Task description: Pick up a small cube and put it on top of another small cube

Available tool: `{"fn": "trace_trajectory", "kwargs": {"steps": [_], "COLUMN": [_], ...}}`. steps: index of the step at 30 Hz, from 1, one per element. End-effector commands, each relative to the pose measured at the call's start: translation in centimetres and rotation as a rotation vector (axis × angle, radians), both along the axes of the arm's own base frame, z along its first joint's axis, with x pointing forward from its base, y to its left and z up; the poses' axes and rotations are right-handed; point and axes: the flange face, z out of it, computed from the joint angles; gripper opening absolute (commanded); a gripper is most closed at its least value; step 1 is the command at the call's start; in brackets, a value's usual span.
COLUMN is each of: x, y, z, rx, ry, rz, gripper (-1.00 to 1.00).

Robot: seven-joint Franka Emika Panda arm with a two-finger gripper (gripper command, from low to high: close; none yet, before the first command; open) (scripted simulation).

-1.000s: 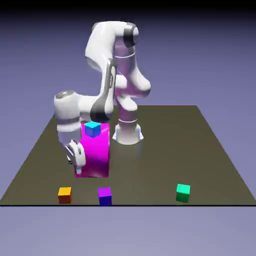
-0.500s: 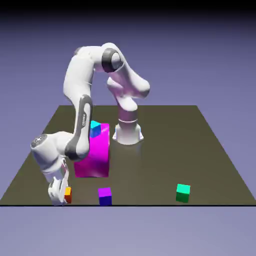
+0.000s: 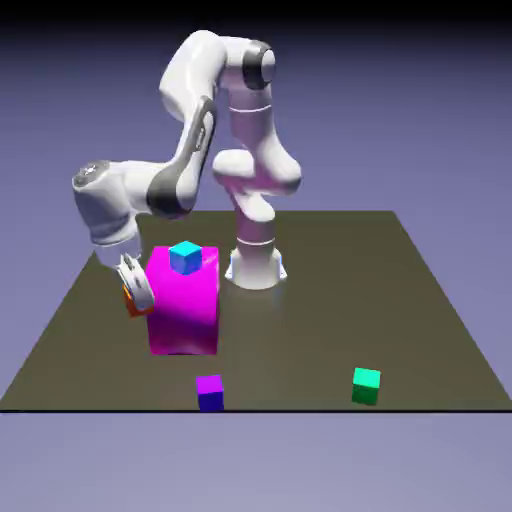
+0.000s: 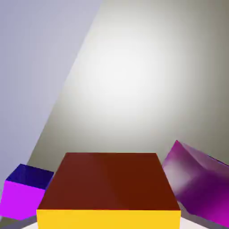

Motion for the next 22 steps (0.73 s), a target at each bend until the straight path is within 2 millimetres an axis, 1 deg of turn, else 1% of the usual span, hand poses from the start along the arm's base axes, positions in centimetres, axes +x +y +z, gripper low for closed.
{"fn": "trace_trajectory", "kwargs": {"steps": [1, 7, 10, 13, 14, 18, 19, 20, 21, 22], "x": [-0.7, -5.5, -8.1, -10.9, -10.9, -11.7, -11.9, -11.9, -11.9, -11.5], "y": [0.5, 3.4, 4.7, 6.0, 6.0, 6.6, 6.6, 6.6, 6.6, 6.4], "z": [1.0, 6.4, 8.5, 10.1, 10.1, 3.9, 3.3, 3.3, 3.3, 4.8], "rx": [-0.002, 0.013, 0.027, 0.047, 0.047, 0.047, 0.047, 0.047, 0.047, 0.047], "ry": [0.003, 0.008, 0.009, 0.008, 0.008, 0.008, 0.008, 0.008, 0.008, 0.009], "rz": [0.035, 0.24, 0.341, 0.442, 0.442, 0.442, 0.442, 0.442, 0.442, 0.442], "gripper": [-1.0, -1.0, -1.0, -1.0, -1.0, -1.0, -1.0, 1.0, 1.0, 1.0]}}
